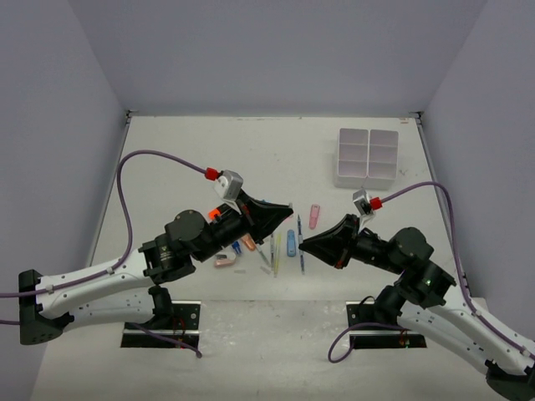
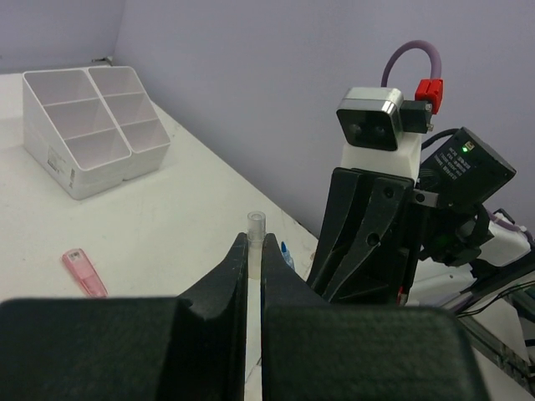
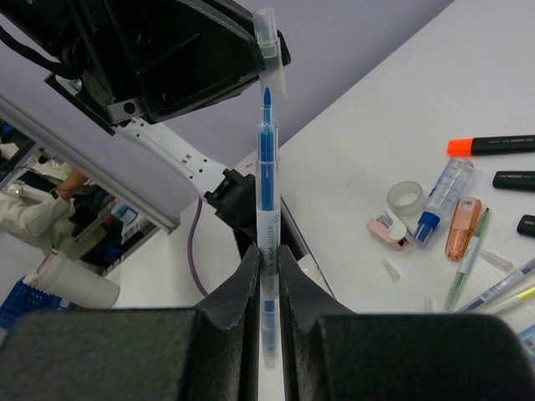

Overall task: Sort the stationery into containers
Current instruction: Close the pen cap on the pen.

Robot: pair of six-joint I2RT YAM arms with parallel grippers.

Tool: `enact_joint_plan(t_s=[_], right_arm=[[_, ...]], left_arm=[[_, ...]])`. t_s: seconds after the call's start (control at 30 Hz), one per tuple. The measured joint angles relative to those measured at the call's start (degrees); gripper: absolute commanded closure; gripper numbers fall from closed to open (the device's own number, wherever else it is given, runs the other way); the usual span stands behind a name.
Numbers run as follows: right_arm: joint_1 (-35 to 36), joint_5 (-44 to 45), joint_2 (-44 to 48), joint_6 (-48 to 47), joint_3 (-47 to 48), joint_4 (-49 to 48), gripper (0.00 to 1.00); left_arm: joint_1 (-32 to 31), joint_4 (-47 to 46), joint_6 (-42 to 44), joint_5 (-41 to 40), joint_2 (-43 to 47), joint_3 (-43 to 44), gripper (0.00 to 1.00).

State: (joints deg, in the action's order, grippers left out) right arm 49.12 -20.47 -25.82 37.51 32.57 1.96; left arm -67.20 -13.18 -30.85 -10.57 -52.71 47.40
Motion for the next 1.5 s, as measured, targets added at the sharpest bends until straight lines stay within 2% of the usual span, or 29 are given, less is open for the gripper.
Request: enact_joint_plan(t_s=[0.67, 1.5], right_arm=[[0.0, 0.14, -1.29, -0.51, 0.83, 1.9, 1.0], [0.0, 3.24, -2.03, -1.82, 4.68, 4.43, 1.0]], left_arm=[[-0.07, -3.42, -0.28, -0.33, -2.67, 0.37, 1.0], [-0.07, -7.47, -5.7, -0.01, -4.56, 0.35, 1.0]])
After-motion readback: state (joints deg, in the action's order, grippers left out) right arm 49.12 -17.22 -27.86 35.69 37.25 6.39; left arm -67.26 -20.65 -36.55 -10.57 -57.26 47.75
